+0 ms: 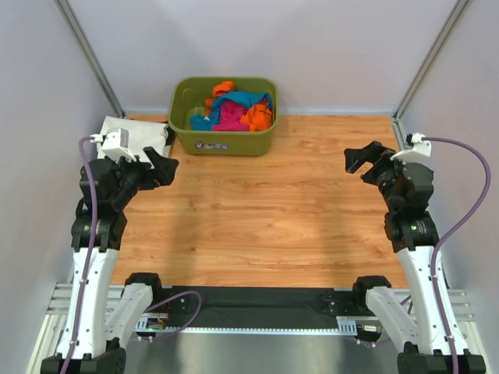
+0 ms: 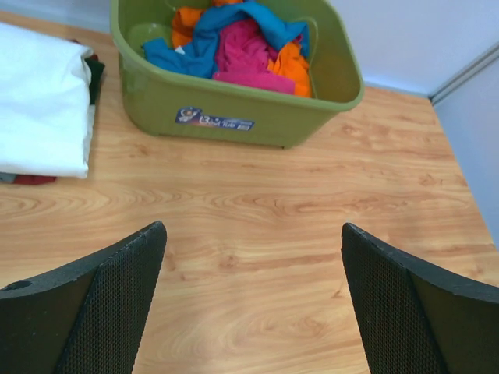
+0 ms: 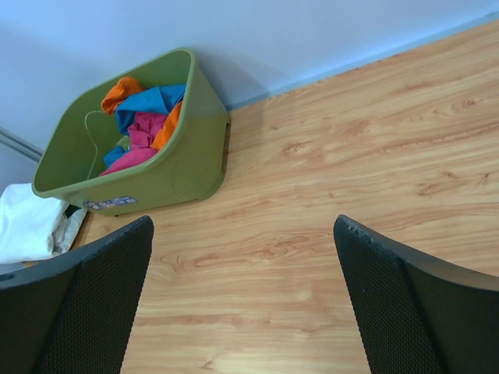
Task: Fold and stack the t-shirts
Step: Grab the tshirt from the pile
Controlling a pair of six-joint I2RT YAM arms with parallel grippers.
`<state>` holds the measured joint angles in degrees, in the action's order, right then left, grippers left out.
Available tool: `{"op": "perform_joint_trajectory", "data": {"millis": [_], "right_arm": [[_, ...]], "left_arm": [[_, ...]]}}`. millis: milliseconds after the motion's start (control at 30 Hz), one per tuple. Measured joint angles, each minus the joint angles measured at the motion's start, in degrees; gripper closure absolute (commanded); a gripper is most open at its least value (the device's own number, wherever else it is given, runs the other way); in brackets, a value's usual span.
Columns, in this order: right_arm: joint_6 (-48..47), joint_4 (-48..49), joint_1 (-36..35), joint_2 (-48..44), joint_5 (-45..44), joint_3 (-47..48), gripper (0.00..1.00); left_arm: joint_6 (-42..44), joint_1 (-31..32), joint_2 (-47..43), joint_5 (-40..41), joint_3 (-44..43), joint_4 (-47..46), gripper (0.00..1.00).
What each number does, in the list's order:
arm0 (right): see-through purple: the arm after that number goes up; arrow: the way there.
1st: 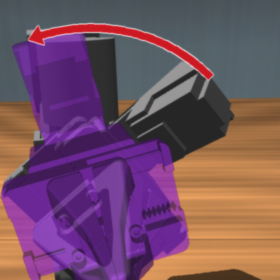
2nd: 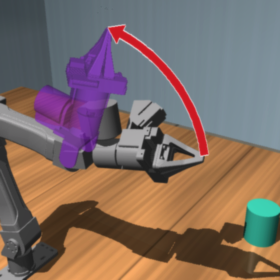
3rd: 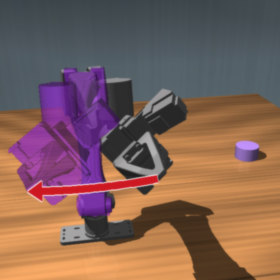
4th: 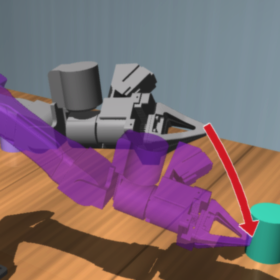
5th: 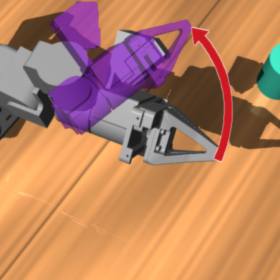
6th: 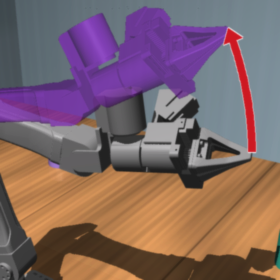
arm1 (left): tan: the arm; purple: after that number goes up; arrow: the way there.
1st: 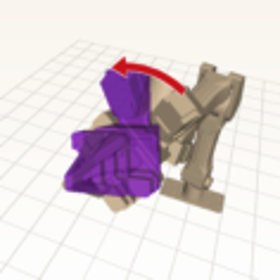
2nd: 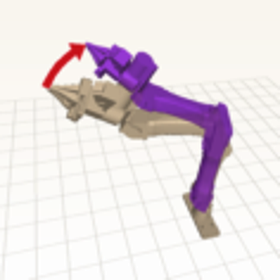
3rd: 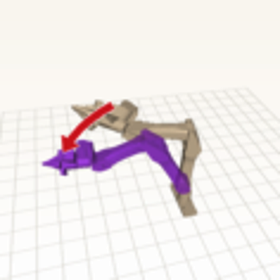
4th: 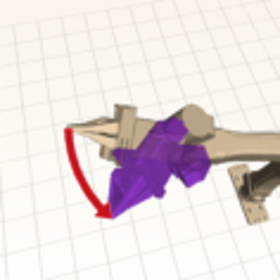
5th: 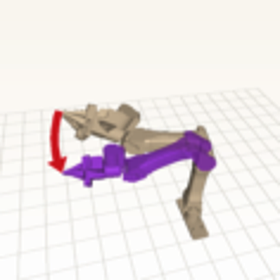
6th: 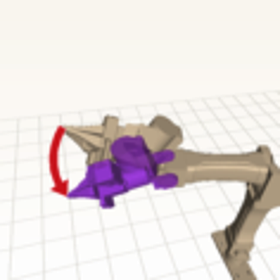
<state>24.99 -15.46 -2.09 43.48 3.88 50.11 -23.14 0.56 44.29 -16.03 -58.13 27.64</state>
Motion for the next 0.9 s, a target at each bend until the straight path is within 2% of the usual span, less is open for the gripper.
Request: {"op": "perform_joint_trajectory", "data": {"millis": [133,233,500,633,700,800,900], "right_arm": [[-0.24,0.70,0.00,2.43,-0.55,1.81,0.00],[-0.13,1.51,0.00,3.67,-0.48,2.34,0.00],[1.81,1.42,0.00,1.81,-0.46,0.24,0.00],[2.19,0.42,0.00,-0.39,-1.25,-1.55,0.00],[2.19,-0.42,0.00,-1.64,-2.36,-2.25,0.00],[2.12,-1.77,0.00,-2.91,-4.15,-2.67,0.00],[1.86,-1.90,0.00,-3.26,-5.44,-2.73,0.00]], "left_arm": [[-0.92,0.00,-2.32,0.70,-0.11,-1.60,0.01],[-1.60,0.00,1.05,-0.13,-2.89,-3.08,0.01],[-2.01,1.60,30.77,-0.68,-32.11,-6.16,0.02],[-1.31,7.10,45.51,2.62,-46.56,-5.14,0.03],[-1.22,9.66,52.83,4.39,-53.29,-4.90,0.07],[-2.21,11.74,61.79,6.03,-59.10,-4.79,0.11],[-4.68,12.72,69.35,8.44,-60.87,-6.36,0.12]]}}
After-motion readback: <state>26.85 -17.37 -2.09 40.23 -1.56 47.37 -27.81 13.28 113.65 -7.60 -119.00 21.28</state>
